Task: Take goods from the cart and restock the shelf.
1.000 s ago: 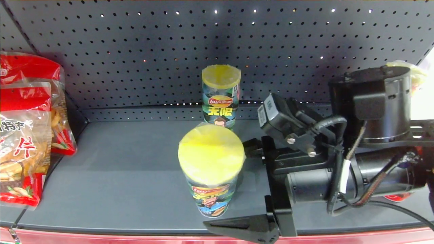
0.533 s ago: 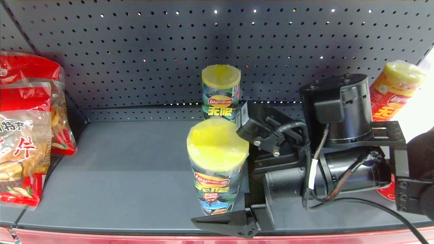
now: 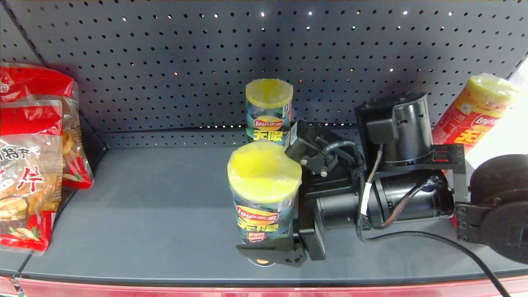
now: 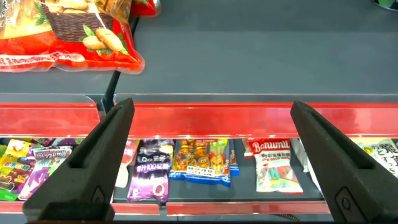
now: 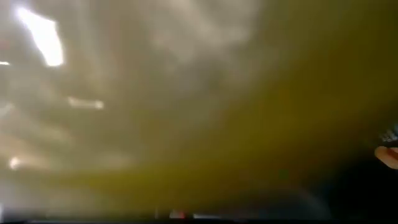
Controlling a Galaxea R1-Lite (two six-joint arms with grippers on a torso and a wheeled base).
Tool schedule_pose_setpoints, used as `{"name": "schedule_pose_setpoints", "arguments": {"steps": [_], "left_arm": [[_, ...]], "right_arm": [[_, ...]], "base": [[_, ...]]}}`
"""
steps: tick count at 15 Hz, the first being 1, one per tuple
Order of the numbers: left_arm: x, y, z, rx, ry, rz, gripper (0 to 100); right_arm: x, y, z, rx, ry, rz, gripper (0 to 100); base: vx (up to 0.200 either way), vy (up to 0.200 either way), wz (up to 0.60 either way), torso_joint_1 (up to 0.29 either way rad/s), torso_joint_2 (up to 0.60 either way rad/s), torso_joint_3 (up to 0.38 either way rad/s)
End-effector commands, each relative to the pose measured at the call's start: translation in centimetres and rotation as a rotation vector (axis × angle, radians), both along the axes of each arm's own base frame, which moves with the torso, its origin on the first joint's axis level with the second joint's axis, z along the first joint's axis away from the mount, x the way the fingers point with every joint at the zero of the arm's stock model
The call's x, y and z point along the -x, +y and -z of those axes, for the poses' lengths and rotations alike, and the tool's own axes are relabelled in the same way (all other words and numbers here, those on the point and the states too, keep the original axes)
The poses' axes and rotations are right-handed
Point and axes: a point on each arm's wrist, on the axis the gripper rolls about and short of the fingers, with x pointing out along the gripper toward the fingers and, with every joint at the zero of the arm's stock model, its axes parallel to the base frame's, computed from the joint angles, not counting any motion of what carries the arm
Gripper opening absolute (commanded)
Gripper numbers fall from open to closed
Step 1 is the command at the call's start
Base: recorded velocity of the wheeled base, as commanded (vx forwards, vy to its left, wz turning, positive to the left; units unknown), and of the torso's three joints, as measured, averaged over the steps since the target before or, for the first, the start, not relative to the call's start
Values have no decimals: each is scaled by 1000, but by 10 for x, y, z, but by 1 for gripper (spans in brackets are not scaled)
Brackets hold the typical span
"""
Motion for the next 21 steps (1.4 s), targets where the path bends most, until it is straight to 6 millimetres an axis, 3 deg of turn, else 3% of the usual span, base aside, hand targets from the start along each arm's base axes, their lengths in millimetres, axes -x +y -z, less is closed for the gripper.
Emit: {"name": "schedule_pose_setpoints", "arguments": {"steps": [1,5,8,21], "left_arm": [[0,0,0,0,0,-1,100],[0,0,0,0,2,-1,100],[0,0,0,0,2,-1,100],[0,0,0,0,2,-1,100]], "right_arm": [[-9,-4,0,-4,-5,29,100],[-22,-35,5,20,-24,85,100],[-8,-48,13,40,-5,78,100],[-3,-50,16,50,7,74,100]], "base": [[0,0,0,0,0,0],[0,0,0,0,0,0],[0,0,0,0,0,0],[0,0,0,0,0,0]]}}
